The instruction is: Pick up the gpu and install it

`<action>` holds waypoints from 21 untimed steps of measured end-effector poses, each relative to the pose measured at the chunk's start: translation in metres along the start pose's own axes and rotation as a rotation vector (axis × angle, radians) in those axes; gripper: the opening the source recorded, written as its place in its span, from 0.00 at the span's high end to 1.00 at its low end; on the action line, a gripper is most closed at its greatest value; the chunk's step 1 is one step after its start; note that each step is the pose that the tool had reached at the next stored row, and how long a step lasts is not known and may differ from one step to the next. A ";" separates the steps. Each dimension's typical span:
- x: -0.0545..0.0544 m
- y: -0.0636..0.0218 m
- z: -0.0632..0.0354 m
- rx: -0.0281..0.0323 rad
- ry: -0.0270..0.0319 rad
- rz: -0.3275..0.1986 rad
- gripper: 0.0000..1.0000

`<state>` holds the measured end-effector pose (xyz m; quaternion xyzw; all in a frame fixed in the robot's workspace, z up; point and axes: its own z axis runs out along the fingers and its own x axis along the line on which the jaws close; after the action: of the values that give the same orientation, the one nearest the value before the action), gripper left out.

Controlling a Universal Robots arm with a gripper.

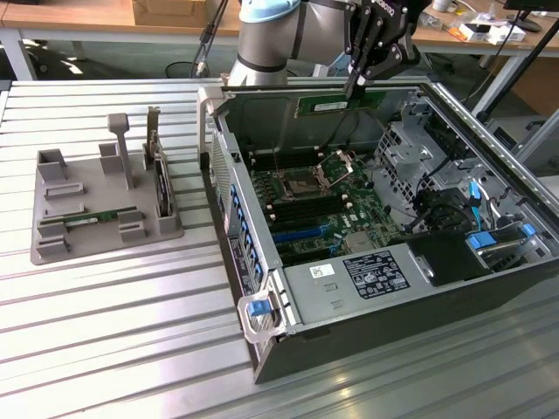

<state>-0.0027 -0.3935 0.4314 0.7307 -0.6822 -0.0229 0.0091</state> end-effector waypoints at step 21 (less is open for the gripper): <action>0.002 -0.0240 -0.0011 0.0000 0.0001 0.000 0.88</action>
<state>0.0213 -0.3935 0.4314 0.7307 -0.6822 -0.0229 0.0091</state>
